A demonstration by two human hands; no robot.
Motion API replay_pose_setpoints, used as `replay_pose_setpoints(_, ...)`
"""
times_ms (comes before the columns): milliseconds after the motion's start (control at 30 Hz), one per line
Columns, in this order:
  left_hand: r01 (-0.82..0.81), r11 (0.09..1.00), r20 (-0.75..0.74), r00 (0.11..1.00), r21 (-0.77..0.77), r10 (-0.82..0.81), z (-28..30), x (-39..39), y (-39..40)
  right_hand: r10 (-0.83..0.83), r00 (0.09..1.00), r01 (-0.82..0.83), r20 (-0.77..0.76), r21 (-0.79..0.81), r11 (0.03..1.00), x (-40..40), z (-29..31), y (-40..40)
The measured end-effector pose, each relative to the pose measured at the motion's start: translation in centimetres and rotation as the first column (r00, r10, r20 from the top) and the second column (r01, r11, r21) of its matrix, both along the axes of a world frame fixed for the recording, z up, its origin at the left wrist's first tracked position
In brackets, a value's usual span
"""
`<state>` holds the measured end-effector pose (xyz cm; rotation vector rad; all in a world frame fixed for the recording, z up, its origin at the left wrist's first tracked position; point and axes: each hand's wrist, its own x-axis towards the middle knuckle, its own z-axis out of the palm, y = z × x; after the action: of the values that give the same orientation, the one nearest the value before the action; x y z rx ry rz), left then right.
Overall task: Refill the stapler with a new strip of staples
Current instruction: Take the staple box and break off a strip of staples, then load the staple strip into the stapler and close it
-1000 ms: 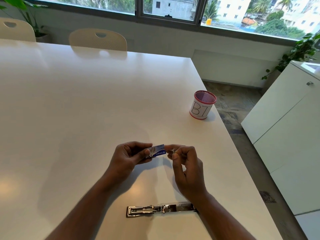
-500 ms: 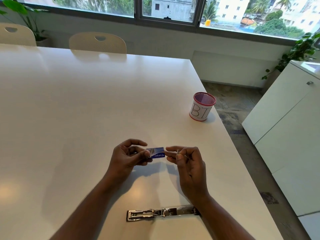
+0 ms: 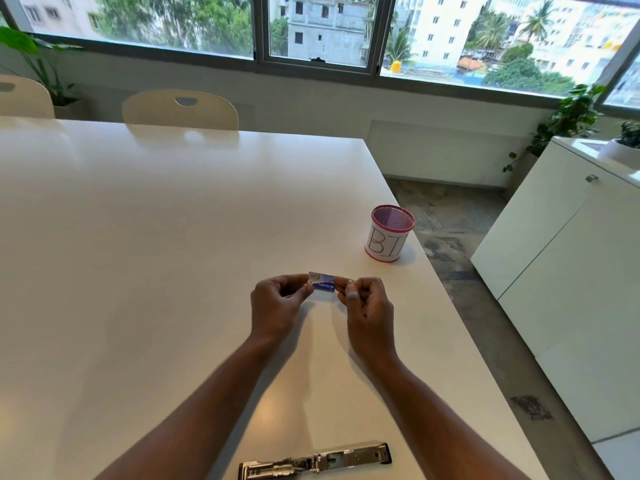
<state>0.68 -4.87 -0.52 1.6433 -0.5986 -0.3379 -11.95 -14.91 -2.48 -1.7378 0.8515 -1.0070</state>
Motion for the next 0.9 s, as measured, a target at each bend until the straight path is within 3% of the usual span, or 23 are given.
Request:
replay_pose_setpoints(167,-0.021,0.968,0.323,0.944,0.248,-0.063,-0.5,1.9,-3.6,-0.050,0.996,0.048,-0.079,-0.037,0.998,3.2,0.3,-3.2)
replay_pose_setpoints(333,-0.086,0.883,0.423,0.896,0.461,-0.134,-1.3,1.9,-5.2,-0.080,0.988,0.065,-0.131,-0.110,0.992,5.7,0.8,-5.2)
replay_pose_setpoints(500,-0.082,0.825,0.440,0.873,0.559,-0.211,-1.5,2.1,-5.4,-0.072,0.980,0.042,-0.185,-0.160,0.986,6.3,0.7,-5.3)
replay_pose_setpoints(700,0.013,0.854,0.384,0.890,0.521,-0.248,-1.0,2.2,-4.4,-0.087,0.991,0.078,-0.098,-0.090,0.993,5.1,0.8,-4.8)
replay_pose_setpoints(800,0.094,0.922,0.280,0.937,0.374,-0.210,-0.2,2.2,-2.8,-0.111,0.994,0.111,-0.018,-0.006,0.994,3.8,0.9,-4.0)
replay_pose_setpoints(900,0.142,0.958,0.260,0.943,0.250,-0.208,0.0,1.0,0.6,-0.046,0.996,0.037,0.077,0.108,0.993,1.7,1.0,-2.0)
